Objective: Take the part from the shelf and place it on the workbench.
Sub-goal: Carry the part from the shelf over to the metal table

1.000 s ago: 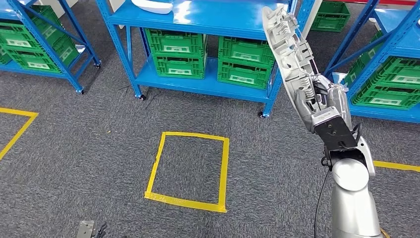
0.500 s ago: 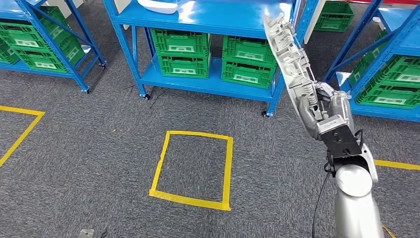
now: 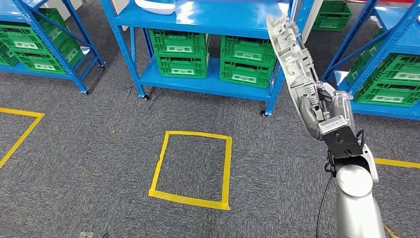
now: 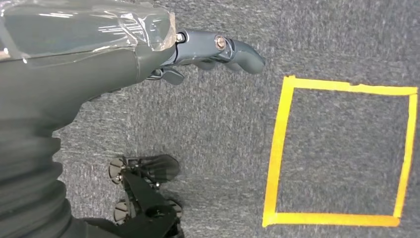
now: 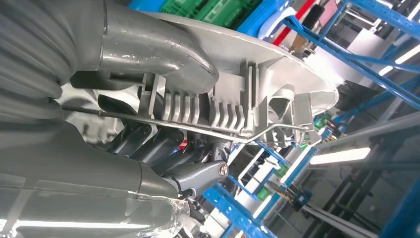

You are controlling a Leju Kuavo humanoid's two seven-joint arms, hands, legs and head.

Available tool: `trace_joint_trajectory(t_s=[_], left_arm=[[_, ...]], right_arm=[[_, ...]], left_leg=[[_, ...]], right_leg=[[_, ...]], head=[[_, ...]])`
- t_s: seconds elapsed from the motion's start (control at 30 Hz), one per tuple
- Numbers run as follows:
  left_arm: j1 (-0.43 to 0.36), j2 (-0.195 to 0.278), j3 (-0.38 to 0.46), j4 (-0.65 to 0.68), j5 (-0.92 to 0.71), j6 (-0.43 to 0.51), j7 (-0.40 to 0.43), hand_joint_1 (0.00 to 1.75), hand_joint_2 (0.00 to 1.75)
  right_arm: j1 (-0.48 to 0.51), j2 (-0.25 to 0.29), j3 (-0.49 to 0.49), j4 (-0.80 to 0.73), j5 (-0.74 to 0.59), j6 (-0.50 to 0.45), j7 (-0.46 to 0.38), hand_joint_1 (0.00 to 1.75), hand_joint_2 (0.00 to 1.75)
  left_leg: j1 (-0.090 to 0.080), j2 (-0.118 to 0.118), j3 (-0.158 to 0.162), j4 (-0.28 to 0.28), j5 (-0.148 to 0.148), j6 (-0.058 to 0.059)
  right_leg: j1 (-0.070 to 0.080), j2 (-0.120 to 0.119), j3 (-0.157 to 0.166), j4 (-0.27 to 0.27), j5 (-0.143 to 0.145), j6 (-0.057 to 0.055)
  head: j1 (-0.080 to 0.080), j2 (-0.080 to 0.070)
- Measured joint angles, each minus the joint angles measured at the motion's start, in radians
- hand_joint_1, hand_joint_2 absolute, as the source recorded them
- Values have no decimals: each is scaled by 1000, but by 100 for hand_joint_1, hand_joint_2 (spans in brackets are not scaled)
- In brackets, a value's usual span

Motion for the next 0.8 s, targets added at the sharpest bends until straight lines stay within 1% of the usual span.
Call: trace_joint_trajectory(t_s=[0.03, 0.07, 0.1, 0.13, 0.17, 0.2, 0.23, 0.27, 0.3, 0.33, 0.37, 0.4, 0.43, 0.47, 0.5, 0.53, 0.57, 0.6, 0.63, 0.67, 0.7, 0.73, 0.77, 0.8], left_arm=[[0, 1, 0, 0, 0, 0, 0, 0, 175], [1, 1, 0, 0, 0, 0, 0, 0, 175], [1, 2, 0, 0, 0, 0, 0, 0, 175], [0, 2, -1, 0, 0, 0, 0, 0, 175], [0, 2, -1, 0, 0, 0, 0, 0, 175], [-1, 2, -1, 0, 0, 0, 0, 0, 175], [-1, 2, -1, 1, 0, 1, 0, 0, 175], [-1, 2, -1, 1, 0, 1, 0, 0, 175], [0, 2, -1, 2, 0, 1, 0, 0, 175], [0, 2, -1, 3, 0, 1, 0, 0, 175], [0, 1, -1, 4, 0, 1, 0, 0, 175], [0, 1, -1, 5, 0, 1, 0, 0, 175], [0, 2, -1, 5, 1, 1, 0, 0, 175], [1, 2, -1, 5, 1, 1, 0, 0, 175], [3, 2, 0, 5, 2, 1, 0, 0, 175], [5, 3, 0, 5, 2, 1, 0, 0, 175], [8, 4, 1, 5, 2, 1, 0, 0, 175], [10, 4, 2, 5, 2, 1, 0, 0, 175], [10, 5, 2, 5, 2, 1, 0, 0, 175], [10, 5, 3, 6, 2, 1, 0, 0, 175], [9, 5, 3, 6, 3, 1, 0, 0, 175], [9, 5, 3, 6, 3, 1, 0, 0, 175], [9, 4, 4, 6, 2, 1, 0, 0, 175], [9, 4, 4, 6, 2, 1, 0, 0, 175]], right_arm=[[-1, 0, 1, 0, 0, 0, 1, 175, 175], [-1, 0, 2, -1, 1, -1, 2, 175, 175], [-1, 0, 4, -2, 2, -1, 4, 175, 175], [-3, -1, 5, -2, 2, -1, 5, 175, 175], [-3, -1, 7, -3, 3, -1, 6, 175, 175], [-4, -1, 9, -3, 4, -1, 8, 175, 175], [-4, -1, 11, -2, 5, -1, 10, 175, 175], [-3, -1, 13, -2, 6, -1, 12, 175, 175], [-3, -1, 14, -2, 6, -1, 14, 175, 175], [-4, -1, 16, -2, 7, 0, 15, 175, 175], [-5, -1, 17, -2, 7, 0, 16, 175, 175], [-7, -1, 19, -2, 8, 0, 16, 175, 175], [-10, 0, 21, -2, 8, 0, 17, 175, 175], [-11, 1, 23, -2, 9, 1, 18, 175, 175], [-13, 2, 25, -2, 10, 1, 18, 175, 175], [-13, 3, 27, -2, 10, 1, 19, 175, 175], [-14, 5, 29, -2, 10, 2, 19, 175, 175], [-16, 8, 30, -2, 10, 2, 20, 175, 175], [-17, 10, 32, -2, 10, 3, 20, 175, 175], [-19, 11, 33, -2, 10, 4, 20, 175, 175], [-19, 12, 33, -2, 11, 4, 20, 175, 175], [-20, 12, 33, -2, 11, 4, 20, 175, 175], [-20, 12, 33, -1, 11, 4, 20, 175, 175], [-20, 13, 33, 0, 12, 4, 20, 175, 175]], left_leg=[[-2, -2, -1, -6, 2, 5], [1, -5, 2, -15, 8, 11], [3, -9, 7, -26, 15, 17], [6, -13, 13, -37, 23, 25], [8, -18, 16, -46, 30, 30], [6, -24, 15, -47, 34, 33], [6, -31, 12, -47, 36, 34], [5, -39, 9, -45, 37, 34], [5, -47, 8, -43, 37, 33], [6, -57, 6, -39, 37, 32], [7, -67, 5, -33, 35, 29], [7, -77, 0, -25, 33, 25], [6, -86, -7, -14, 29, 20], [5, -94, -16, -4, 27, 14], [5, -100, -24, 2, 28, 8], [5, -106, -30, 4, 29, 3], [8, -106, -34, 5, 30, -2], [8, -95, -39, 13, 24, -7], [9, -77, -49, 36, 10, -13], [10, -56, -67, 77, -15, -19], [12, -38, -95, 137, -46, -25], [15, -29, -126, 205, -76, -29], [17, -24, -152, 260, -95, -31], [19, -22, -164, 285, -97, -32]], right_leg=[[1, -3, -1, -3, 3, 5], [1, -6, -3, -4, 3, 9], [1, -7, -7, 2, -3, 11], [1, -7, -18, 25, -19, 10], [1, -5, -39, 72, -44, 7], [1, -3, -68, 139, -74, 3], [0, -1, -99, 209, -100, 1], [0, 1, -122, 260, -116, 4], [-1, 2, -127, 277, -116, 10], [-4, 2, -112, 251, -101, 19], [-7, 6, -80, 189, -74, 29], [-11, 18, -43, 119, -51, 36], [-14, 27, -15, 61, -34, 37], [-15, 34, 0, 27, -25, 35], [-13, 38, 3, 18, -25, 28], [-9, 31, 1, 19, -22, 21], [-10, 25, -1, 19, -20, 16], [-11, 19, -2, 19, -18, 10], [-13, 12, -1, 18, -16, 5], [-14, 5, -1, 17, -16, 0], [-13, -3, -1, 17, -16, -3], [-11, -11, -2, 17, -16, -4], [-10, -19, -3, 17, -16, -5], [-9, -28, -3, 17, -16, -5]], head=[[-1, 0], [0, 0], [2, 0], [3, 0], [5, 0], [7, 0], [7, 0], [7, 0], [7, 0], [7, 0], [7, 0], [8, 0], [8, 0], [8, 0], [7, 0], [7, 0], [8, 0], [7, 0], [4, 0], [2, 0], [-1, 0], [-3, 0], [-3, 0], [-3, 0]])
